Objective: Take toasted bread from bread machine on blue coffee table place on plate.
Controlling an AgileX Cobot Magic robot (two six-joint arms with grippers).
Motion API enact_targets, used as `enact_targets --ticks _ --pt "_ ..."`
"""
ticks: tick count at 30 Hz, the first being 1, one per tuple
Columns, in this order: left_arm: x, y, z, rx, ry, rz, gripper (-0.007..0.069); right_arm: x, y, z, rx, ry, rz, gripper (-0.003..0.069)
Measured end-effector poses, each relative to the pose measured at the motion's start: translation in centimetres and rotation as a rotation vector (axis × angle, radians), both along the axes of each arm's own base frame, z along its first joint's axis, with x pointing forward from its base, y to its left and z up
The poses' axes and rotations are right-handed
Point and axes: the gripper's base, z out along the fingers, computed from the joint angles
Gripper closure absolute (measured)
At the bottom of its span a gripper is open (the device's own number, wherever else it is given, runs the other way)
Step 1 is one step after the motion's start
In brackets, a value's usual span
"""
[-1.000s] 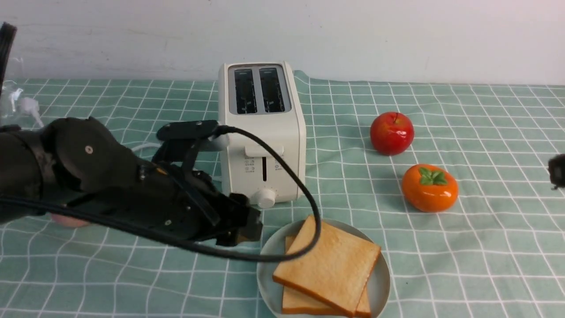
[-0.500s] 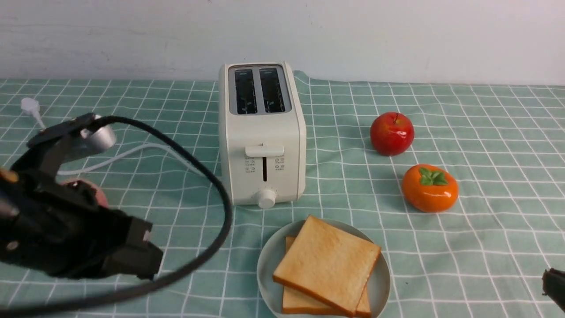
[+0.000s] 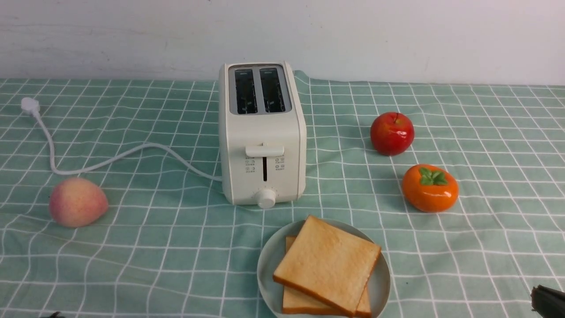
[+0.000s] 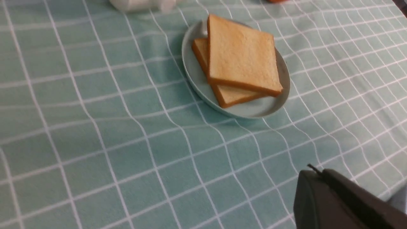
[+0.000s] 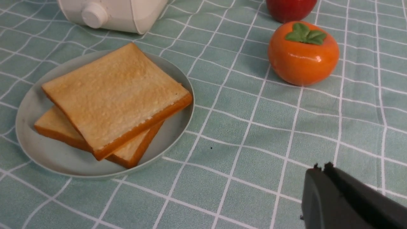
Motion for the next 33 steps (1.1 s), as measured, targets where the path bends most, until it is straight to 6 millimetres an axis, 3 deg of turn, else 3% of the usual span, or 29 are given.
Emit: enact_targets --ticks 5,12,16,21,26,29,30,31,33 --pt "-1.1 0.2 0.2 0.001 -0.060 0.001 0.0638 0.0 0.0 0.0 0.000 0.000 0.000 0.0660" --pt "-1.1 0.3 0.2 0.011 -0.067 0.004 0.0638 0.0 0.0 0.0 0.000 -0.001 0.000 0.0657" --pt "-0.9 1.0 0.5 0.087 -0.164 0.057 0.0638 0.0 0.0 0.0 -0.001 -0.001 0.000 0.0653" --pt "-2.2 1.9 0.2 0.145 -0.292 0.107 0.0638 0.0 0.0 0.0 -0.001 -0.001 0.000 0.0648" --pt "-2.3 2.8 -2.5 0.055 -0.461 0.252 0.0638 0.0 0.0 0.0 -0.001 -0.001 0.000 0.0640" --pt "-1.8 3.2 -4.2 0.010 -0.456 0.326 0.0638 0.0 0.0 0.0 -0.001 -0.001 0.000 0.0637" --pt "-1.3 3.6 -6.1 0.002 -0.421 0.388 0.0638 0.0 0.0 0.0 0.001 -0.001 0.000 0.0636" --pt "-1.3 3.6 -6.1 0.000 -0.423 0.395 0.0638 0.0 0.0 0.0 0.001 -0.001 0.000 0.0636" --pt "-0.9 4.1 -8.5 0.024 -0.376 0.455 0.0638 0.0 0.0 0.0 0.002 -0.001 -0.001 0.0631"
